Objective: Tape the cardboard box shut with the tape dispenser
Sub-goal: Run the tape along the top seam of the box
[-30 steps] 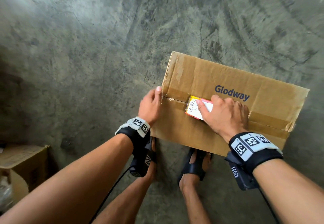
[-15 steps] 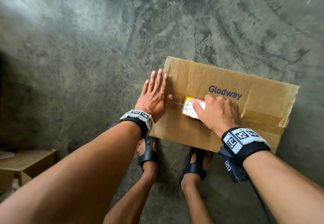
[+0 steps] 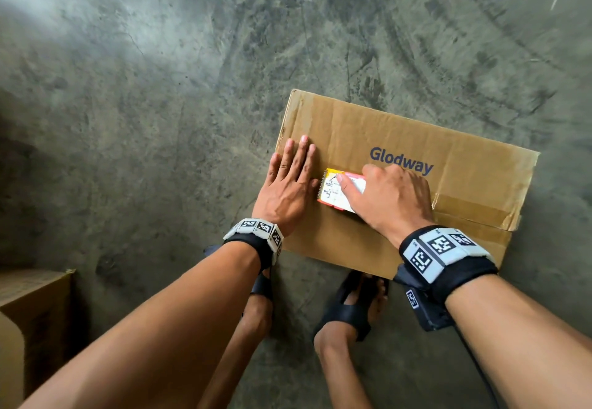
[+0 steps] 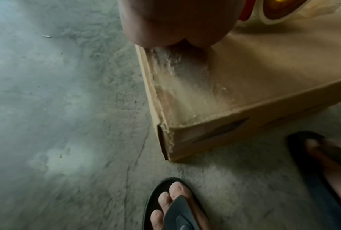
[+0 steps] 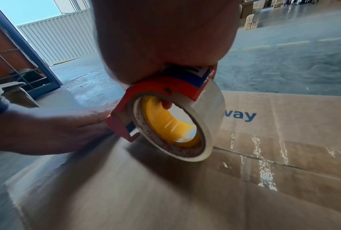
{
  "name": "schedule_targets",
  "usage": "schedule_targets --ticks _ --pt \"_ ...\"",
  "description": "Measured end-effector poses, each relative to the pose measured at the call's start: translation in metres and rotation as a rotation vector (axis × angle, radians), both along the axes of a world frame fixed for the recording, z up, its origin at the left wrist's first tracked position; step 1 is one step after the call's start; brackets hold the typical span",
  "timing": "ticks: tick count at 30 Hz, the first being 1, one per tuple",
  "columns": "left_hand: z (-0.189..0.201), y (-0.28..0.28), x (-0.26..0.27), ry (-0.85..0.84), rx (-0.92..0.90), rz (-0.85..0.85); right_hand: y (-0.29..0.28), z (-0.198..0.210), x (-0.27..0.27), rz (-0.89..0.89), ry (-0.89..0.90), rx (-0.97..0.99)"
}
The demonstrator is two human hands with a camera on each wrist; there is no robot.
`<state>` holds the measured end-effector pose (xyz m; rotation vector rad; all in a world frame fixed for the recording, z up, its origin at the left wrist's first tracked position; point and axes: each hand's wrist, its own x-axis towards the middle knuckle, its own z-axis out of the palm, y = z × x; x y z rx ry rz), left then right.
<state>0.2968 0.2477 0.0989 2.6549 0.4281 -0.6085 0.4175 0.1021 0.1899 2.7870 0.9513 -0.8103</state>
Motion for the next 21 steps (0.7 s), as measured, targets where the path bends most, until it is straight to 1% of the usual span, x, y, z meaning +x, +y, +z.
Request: schedule_targets --ticks 8,21 --pt "-0.013 -0.008 -0.005 -0.062 0.110 -0.004 0.006 -0.002 -0.002 0.027 -0.029 -0.014" --pt "-0.016 -0.008 -0.009 -0.121 0.149 0.010 -0.016 0.001 0.009 0.090 -0.036 0.040"
